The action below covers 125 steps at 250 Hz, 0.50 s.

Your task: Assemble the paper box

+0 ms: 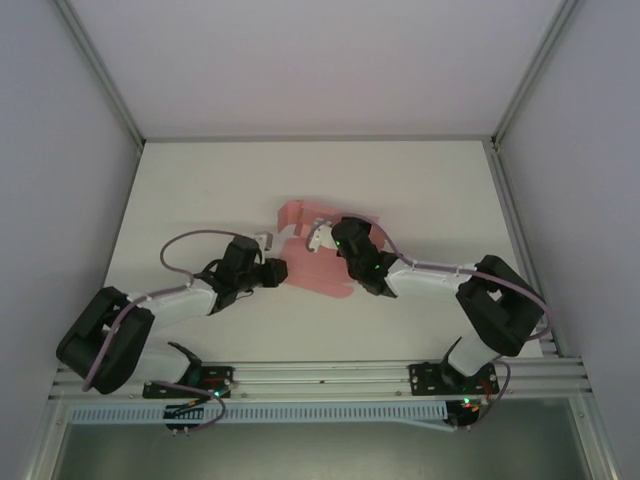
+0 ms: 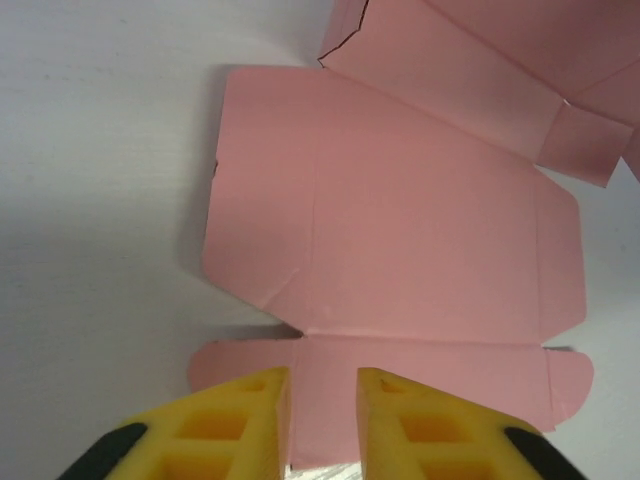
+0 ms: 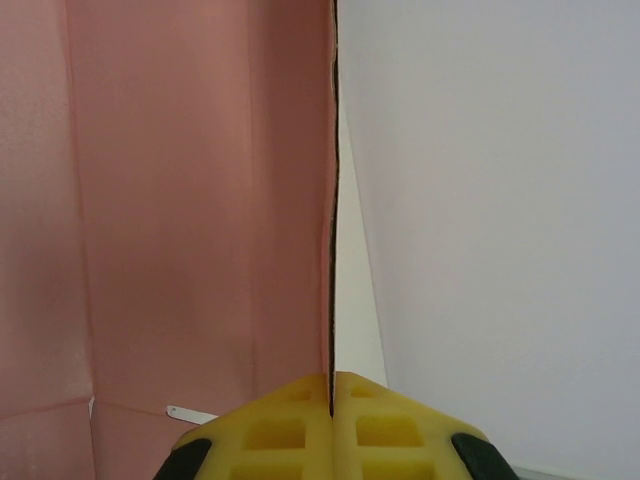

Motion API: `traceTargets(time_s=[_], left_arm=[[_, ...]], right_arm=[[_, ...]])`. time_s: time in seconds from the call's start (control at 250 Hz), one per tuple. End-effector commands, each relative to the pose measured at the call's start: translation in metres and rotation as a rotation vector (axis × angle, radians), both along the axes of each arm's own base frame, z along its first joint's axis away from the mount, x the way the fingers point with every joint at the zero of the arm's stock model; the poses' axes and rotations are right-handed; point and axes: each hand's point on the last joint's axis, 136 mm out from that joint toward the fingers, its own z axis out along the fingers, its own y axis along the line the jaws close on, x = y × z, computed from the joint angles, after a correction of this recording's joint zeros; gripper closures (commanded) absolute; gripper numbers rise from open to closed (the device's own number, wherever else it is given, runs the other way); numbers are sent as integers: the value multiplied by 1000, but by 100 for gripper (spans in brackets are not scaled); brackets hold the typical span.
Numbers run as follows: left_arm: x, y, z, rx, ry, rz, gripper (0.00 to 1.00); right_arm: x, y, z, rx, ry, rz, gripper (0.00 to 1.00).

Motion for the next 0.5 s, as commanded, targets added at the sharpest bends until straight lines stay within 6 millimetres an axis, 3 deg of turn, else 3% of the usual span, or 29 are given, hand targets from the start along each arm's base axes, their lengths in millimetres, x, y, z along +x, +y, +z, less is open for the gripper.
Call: traceTargets(time_s=[0.0, 0.12, 0.495], left_arm=[[5, -13, -2, -35, -5, -31, 80], [-1, -15, -20, -12, 48, -53, 84], [-11, -10, -37, 22, 89, -56, 84]], right_arm=[[-7, 9, -5, 12, 17, 18, 100], [-17, 12, -17, -19, 38, 54, 100], [-40, 17, -60, -78, 122, 93, 100]])
